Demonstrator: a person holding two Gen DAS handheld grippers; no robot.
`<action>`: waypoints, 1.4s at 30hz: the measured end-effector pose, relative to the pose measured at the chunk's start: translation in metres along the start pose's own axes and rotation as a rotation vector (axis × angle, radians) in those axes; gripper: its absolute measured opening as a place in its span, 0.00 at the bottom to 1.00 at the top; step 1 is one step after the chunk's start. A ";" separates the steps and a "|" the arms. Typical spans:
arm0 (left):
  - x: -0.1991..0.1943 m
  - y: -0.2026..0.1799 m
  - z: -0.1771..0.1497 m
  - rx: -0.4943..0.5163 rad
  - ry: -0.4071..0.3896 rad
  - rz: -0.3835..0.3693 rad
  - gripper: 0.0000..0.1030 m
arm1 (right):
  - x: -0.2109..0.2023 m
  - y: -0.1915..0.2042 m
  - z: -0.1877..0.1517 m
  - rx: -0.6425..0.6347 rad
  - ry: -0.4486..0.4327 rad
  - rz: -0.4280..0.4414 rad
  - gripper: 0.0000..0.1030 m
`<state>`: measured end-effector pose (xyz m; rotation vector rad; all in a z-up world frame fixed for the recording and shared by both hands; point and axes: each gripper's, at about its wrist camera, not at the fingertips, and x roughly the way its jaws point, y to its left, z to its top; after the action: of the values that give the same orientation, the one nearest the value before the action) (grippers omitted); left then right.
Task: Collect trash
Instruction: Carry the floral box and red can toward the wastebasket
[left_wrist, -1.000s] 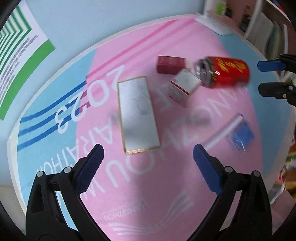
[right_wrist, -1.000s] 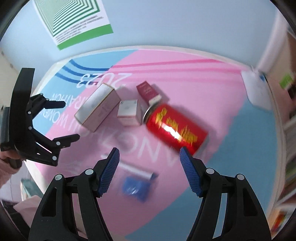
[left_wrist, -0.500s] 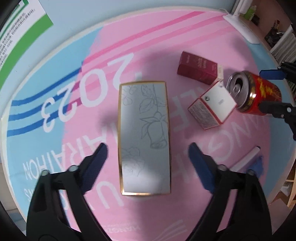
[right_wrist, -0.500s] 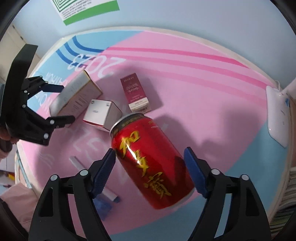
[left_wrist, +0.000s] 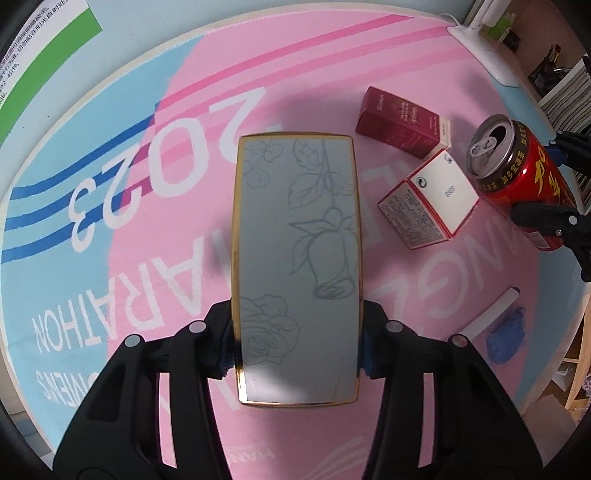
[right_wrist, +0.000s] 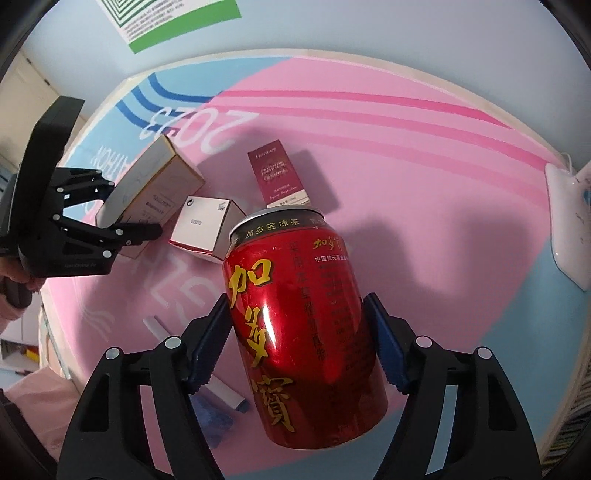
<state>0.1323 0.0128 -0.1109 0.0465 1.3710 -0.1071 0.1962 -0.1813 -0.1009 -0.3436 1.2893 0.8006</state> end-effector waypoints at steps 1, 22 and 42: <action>-0.007 0.008 -0.002 0.002 -0.006 0.000 0.45 | -0.003 0.001 -0.001 0.007 -0.004 -0.006 0.70; -0.070 -0.008 -0.077 0.238 -0.093 -0.036 0.45 | -0.059 0.053 -0.073 0.192 -0.097 -0.139 0.70; -0.094 -0.118 -0.186 0.814 -0.084 -0.161 0.45 | -0.102 0.154 -0.259 0.706 -0.194 -0.330 0.70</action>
<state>-0.0795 -0.0817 -0.0527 0.6048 1.1695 -0.7884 -0.1030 -0.2747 -0.0458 0.0904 1.2069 0.0698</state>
